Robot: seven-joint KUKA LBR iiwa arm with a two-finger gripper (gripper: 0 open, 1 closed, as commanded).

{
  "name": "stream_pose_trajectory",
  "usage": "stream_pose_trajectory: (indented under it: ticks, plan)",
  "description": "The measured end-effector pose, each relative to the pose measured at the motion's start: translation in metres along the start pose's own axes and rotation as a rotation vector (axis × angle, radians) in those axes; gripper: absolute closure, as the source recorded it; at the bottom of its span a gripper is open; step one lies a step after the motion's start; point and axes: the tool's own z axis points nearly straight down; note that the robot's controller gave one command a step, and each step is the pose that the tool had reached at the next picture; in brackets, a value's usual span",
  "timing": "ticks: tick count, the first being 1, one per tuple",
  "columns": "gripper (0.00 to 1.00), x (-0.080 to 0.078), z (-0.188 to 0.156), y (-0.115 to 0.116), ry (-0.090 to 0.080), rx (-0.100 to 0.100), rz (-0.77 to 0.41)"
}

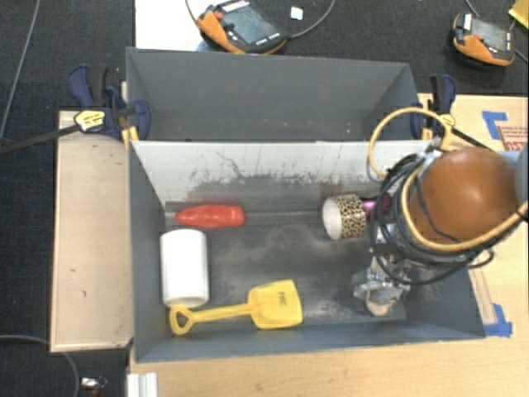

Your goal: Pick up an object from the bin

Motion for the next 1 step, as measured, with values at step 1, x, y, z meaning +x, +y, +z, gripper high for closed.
stream_pose_trajectory:
  ticks: [1]
  plan:
    - [1.0,-0.0001,0.0024,0.0018,0.001,-0.006,0.001]
